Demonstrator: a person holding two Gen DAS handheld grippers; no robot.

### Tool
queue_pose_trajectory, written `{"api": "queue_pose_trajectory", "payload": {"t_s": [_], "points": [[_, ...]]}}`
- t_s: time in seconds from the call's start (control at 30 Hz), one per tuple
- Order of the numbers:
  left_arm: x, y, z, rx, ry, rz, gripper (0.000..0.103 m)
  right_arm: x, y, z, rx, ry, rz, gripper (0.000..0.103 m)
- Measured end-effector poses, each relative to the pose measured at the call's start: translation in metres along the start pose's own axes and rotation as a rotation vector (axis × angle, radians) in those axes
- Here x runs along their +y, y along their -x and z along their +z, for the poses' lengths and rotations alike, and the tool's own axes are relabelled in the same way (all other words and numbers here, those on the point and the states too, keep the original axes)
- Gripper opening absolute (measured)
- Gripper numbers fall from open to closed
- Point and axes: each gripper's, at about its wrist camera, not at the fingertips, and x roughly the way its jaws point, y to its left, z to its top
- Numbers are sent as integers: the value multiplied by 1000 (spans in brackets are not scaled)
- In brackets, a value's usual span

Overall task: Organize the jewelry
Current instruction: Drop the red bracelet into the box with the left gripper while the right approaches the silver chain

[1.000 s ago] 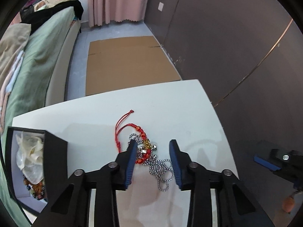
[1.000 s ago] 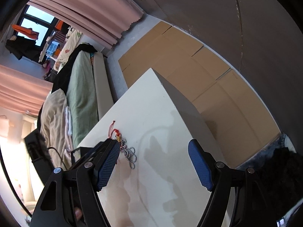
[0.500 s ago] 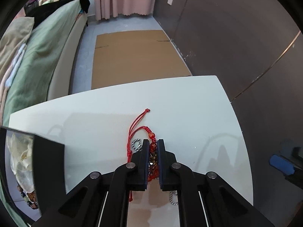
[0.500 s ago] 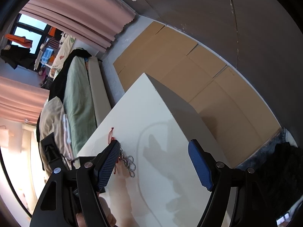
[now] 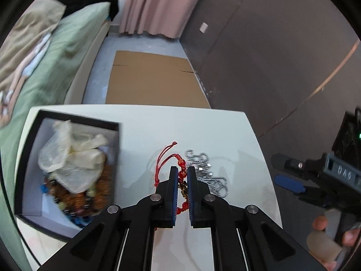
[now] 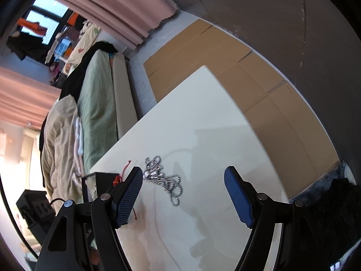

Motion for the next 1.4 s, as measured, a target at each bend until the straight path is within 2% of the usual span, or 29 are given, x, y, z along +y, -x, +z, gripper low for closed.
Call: {"api": "queue_pose_trajectory", "payload": {"t_s": [0.3, 0.53, 0.7, 0.83, 0.97, 1.0, 1.1, 1.13, 1.3, 1.4], "points": [[32, 36, 18, -77, 81, -71, 7, 38, -19, -13, -47, 199, -79, 75], [61, 60, 30, -123, 151, -152, 7, 60, -43, -22, -40, 296, -144, 75], [81, 72, 35, -144, 184, -158, 7, 75, -63, -30, -37, 375, -236, 75], [100, 79, 38, -153, 222, -150, 7, 87, -75, -37, -35, 426, -277, 75], [111, 86, 36, -159, 242, -147, 7, 95, -90, -46, -42, 492, -381, 75], [113, 87, 36, -157, 243, -146, 7, 98, -92, -50, -47, 520, -411, 74], [117, 88, 32, -135, 239, -140, 7, 101, -89, -55, -59, 536, -395, 56], [116, 88, 30, -126, 238, -137, 7, 103, -88, -56, -57, 545, -389, 43], [113, 81, 25, -76, 231, -148, 7, 103, -82, -62, -39, 540, -365, 41], [107, 81, 24, -97, 223, -243, 10, 99, -77, -63, -28, 508, -338, 40]]}}
